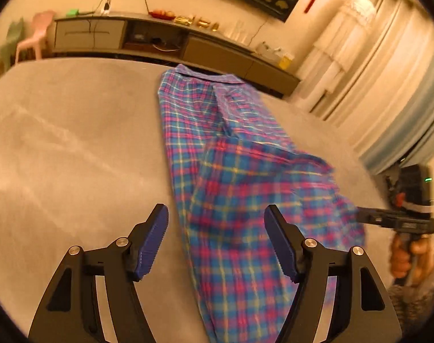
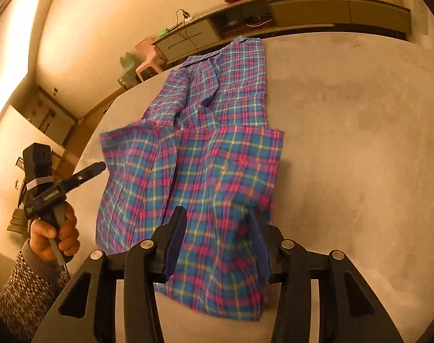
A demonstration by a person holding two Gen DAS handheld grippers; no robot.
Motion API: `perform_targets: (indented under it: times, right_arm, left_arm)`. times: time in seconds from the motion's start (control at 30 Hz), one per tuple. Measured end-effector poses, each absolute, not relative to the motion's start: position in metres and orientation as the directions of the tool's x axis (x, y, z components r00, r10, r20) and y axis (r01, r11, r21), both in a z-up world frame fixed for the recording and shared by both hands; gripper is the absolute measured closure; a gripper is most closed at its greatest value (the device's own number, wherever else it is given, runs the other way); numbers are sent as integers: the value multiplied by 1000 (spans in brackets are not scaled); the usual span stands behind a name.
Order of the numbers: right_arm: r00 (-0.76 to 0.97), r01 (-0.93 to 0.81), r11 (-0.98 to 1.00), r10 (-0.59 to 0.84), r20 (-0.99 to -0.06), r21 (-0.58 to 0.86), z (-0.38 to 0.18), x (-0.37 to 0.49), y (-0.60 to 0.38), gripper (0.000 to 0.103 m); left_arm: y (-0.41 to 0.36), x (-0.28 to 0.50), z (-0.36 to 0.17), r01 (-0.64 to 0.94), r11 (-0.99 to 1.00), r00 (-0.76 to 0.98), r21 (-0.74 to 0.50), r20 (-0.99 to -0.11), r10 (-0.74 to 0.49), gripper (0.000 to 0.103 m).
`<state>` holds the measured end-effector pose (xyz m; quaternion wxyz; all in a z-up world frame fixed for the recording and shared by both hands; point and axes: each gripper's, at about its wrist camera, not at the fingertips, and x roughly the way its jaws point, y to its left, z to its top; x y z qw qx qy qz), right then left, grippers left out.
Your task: Fold clothes
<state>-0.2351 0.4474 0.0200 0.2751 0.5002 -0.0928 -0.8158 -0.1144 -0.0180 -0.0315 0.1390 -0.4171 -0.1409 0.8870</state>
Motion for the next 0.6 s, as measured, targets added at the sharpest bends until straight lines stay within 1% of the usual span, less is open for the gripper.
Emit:
perform_targets:
  times: [0.07, 0.1, 0.13, 0.17, 0.2, 0.23, 0.3, 0.33, 0.37, 0.4, 0.43, 0.5, 0.53, 0.6]
  right_arm:
    - [-355, 365, -839, -525, -773, 403, 16, -238, 440, 56]
    - [-349, 380, -840, -518, -781, 387, 13, -239, 436, 59]
    - [-350, 403, -840, -508, -787, 363, 11, -237, 432, 63]
    - [-348, 422, -838, -502, -792, 347, 9, -237, 428, 75]
    - [-346, 440, -835, -498, -795, 331, 8, -237, 424, 87]
    - [-347, 456, -824, -513, -785, 337, 12, -235, 423, 89]
    - [-349, 486, -803, -541, -765, 346, 21, -230, 423, 92]
    - [-356, 496, -799, -544, -760, 340, 25, -229, 422, 92]
    - [-362, 504, -797, -545, -756, 334, 27, -228, 422, 92]
    - [-361, 488, -815, -514, -778, 313, 21, -232, 421, 92]
    - [-358, 472, -832, -484, -798, 292, 15, -235, 421, 92]
    - [-330, 451, -846, -454, -828, 284, 1, -241, 419, 92]
    - [-316, 442, -853, -439, -841, 279, -6, -244, 419, 92]
    - [-300, 432, -852, -445, -844, 296, -1, -244, 421, 87]
  left_arm:
    - [-12, -117, -35, -167, -906, -605, -389, -685, 406, 36]
    - [-7, -117, -36, -197, -894, -595, -402, -676, 435, 48]
    - [-3, -117, -36, -229, -873, -560, -431, -674, 481, 89]
    - [-3, -115, -31, -239, -852, -543, -466, -663, 515, 97]
    - [-5, -111, -25, -243, -831, -532, -501, -647, 545, 97]
    - [-8, -108, -21, -240, -806, -523, -541, -627, 577, 98]
    - [-29, -109, -21, -163, -756, -513, -634, -600, 614, 98]
    - [-40, -109, -22, -119, -726, -510, -677, -586, 630, 98]
    - [-53, -115, -36, -33, -703, -490, -710, -602, 630, 99]
    - [-64, -121, -58, 60, -681, -454, -729, -628, 632, 99]
    - [-63, -123, -69, 83, -677, -426, -731, -640, 639, 99]
    - [-55, -127, -86, 94, -678, -373, -729, -658, 654, 99]
    - [-49, -128, -84, 73, -697, -361, -714, -670, 648, 99]
    - [-37, -128, -76, 36, -745, -351, -666, -707, 615, 97]
